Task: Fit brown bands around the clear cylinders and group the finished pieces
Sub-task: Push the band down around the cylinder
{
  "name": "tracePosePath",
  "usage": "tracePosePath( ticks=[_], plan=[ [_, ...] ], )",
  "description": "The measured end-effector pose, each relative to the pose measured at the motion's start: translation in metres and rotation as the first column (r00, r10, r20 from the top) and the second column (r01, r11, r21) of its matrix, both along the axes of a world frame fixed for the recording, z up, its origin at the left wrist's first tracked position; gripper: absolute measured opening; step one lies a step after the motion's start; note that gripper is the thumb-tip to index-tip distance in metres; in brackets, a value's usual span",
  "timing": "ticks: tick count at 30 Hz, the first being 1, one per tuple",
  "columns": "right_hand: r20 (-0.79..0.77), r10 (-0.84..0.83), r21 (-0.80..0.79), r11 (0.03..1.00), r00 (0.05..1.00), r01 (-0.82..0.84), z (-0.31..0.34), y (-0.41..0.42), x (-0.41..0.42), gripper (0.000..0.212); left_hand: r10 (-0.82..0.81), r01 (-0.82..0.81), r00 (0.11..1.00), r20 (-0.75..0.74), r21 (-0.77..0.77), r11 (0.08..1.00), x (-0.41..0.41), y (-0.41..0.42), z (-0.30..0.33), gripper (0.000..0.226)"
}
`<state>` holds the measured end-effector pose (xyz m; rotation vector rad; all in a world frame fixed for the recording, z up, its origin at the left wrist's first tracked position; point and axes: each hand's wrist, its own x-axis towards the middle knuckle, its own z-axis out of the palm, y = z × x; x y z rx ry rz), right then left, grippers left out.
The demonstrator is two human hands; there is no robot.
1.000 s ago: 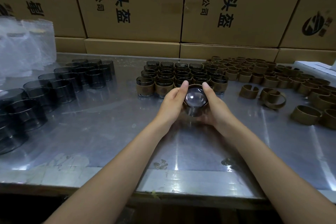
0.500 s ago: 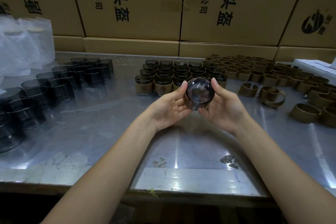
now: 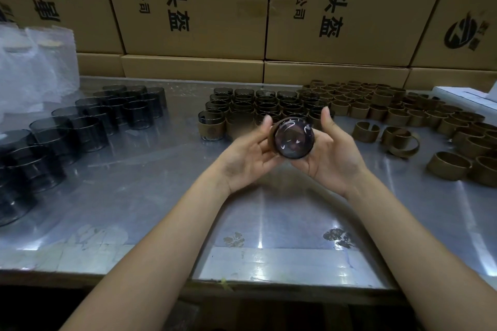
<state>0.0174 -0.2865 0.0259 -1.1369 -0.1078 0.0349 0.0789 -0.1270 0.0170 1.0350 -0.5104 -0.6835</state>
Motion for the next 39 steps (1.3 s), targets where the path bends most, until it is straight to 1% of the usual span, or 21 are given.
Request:
tracePosePath(
  ticks=[1, 3, 5, 7, 9, 11, 14, 15, 17, 19, 20, 22, 25, 27, 29, 30, 31, 33, 34, 36, 39],
  plan=[
    [0.012, -0.046, -0.073, 0.996, 0.999, 0.046, 0.0, 0.001, 0.001, 0.069, 0.045, -0.046, 0.999, 0.012, 0.034, 0.998, 0.0, -0.001, 0.001, 0.063],
    [0.074, -0.126, -0.244, 0.959, 0.989, 0.141, -0.001, 0.005, 0.003, 0.055, 0.133, -0.138, 0.989, 0.061, 0.093, 0.986, 0.001, -0.004, 0.002, 0.064],
    [0.138, -0.179, -0.34, 0.915, 0.974, 0.217, -0.003, 0.006, 0.004, 0.028, 0.193, -0.213, 0.97, 0.147, 0.136, 0.967, 0.0, -0.007, 0.003, 0.057],
    [0.178, -0.202, -0.378, 0.89, 0.963, 0.256, -0.003, 0.002, 0.004, 0.003, 0.221, -0.26, 0.95, 0.219, 0.165, 0.951, 0.001, -0.008, 0.002, 0.054],
    [0.203, -0.227, -0.452, 0.841, 0.953, 0.297, -0.002, -0.007, 0.003, 0.009, 0.235, -0.288, 0.933, 0.274, 0.171, 0.942, 0.004, -0.009, -0.001, 0.052],
    [0.225, -0.3, -0.539, 0.754, 0.927, 0.375, -0.002, -0.016, 0.002, 0.011, 0.277, -0.35, 0.903, 0.328, 0.186, 0.918, 0.006, -0.007, -0.002, 0.048],
    [0.272, -0.455, -0.596, 0.612, 0.848, 0.519, -0.004, -0.031, 0.003, 0.012, 0.413, -0.498, 0.833, 0.369, 0.171, 0.85, 0.012, -0.004, -0.004, 0.038],
    [0.308, -0.503, -0.622, 0.535, 0.807, 0.571, -0.006, -0.035, 0.005, 0.013, 0.483, -0.566, 0.789, 0.379, 0.144, 0.812, 0.014, -0.003, -0.004, 0.034],
    [0.37, -0.575, -0.66, 0.389, 0.729, 0.642, -0.012, -0.043, 0.01, 0.009, 0.612, -0.71, 0.657, 0.439, 0.089, 0.699, 0.019, 0.001, -0.005, 0.027],
    [0.374, -0.623, -0.687, 0.312, 0.687, 0.657, -0.019, -0.048, 0.016, 0.004, 0.698, -0.815, 0.526, 0.486, 0.055, 0.577, 0.024, 0.005, -0.008, 0.022],
    [0.374, -0.633, -0.697, 0.29, 0.678, 0.655, -0.022, -0.051, 0.019, 0.005, 0.726, -0.852, 0.478, 0.494, 0.058, 0.521, 0.027, 0.007, -0.01, 0.02],
    [0.385, -0.646, -0.706, 0.254, 0.659, 0.661, -0.028, -0.054, 0.025, 0.005, 0.766, -0.896, 0.423, 0.484, 0.095, 0.435, 0.033, 0.009, -0.014, 0.022],
    [0.411, -0.653, -0.695, 0.228, 0.637, 0.682, -0.032, -0.055, 0.029, 0.015, 0.774, -0.911, 0.411, 0.482, 0.185, 0.369, 0.041, 0.012, -0.019, 0.038],
    [0.377, -0.67, -0.7, 0.247, 0.64, 0.67, -0.033, -0.056, 0.032, 0.034, 0.762, -0.9, 0.436, 0.479, 0.247, 0.359, 0.045, 0.014, -0.02, 0.049],
    [0.317, -0.702, -0.727, 0.252, 0.638, 0.639, -0.034, -0.056, 0.034, 0.052, 0.728, -0.882, 0.47, 0.498, 0.292, 0.37, 0.047, 0.014, -0.021, 0.054],
    [0.294, -0.718, -0.748, 0.239, 0.632, 0.619, -0.034, -0.056, 0.035, 0.057, 0.712, -0.876, 0.482, 0.511, 0.303, 0.375, 0.047, 0.014, -0.022, 0.055],
    [0.28, -0.729, -0.776, 0.212, 0.625, 0.594, -0.033, -0.056, 0.037, 0.059, 0.704, -0.874, 0.486, 0.517, 0.306, 0.379, 0.047, 0.014, -0.022, 0.055],
    [0.277, -0.732, -0.827, 0.148, 0.622, 0.542, -0.034, -0.055, 0.038, 0.056, 0.709, -0.877, 0.481, 0.516, 0.295, 0.38, 0.048, 0.013, -0.022, 0.055],
    [0.278, -0.729, -0.841, 0.131, 0.626, 0.526, -0.034, -0.054, 0.039, 0.055, 0.717, -0.881, 0.472, 0.513, 0.287, 0.375, 0.048, 0.013, -0.023, 0.054],
    [0.266, -0.72, -0.855, 0.13, 0.64, 0.502, -0.034, -0.054, 0.039, 0.055, 0.748, -0.899, 0.439, 0.498, 0.255, 0.357, 0.05, 0.014, -0.024, 0.051],
    [0.249, -0.724, -0.839, 0.17, 0.643, 0.517, -0.033, -0.055, 0.037, 0.063, 0.806, -0.931, 0.364, 0.467, 0.201, 0.304, 0.056, 0.022, -0.023, 0.041]
  ],
)
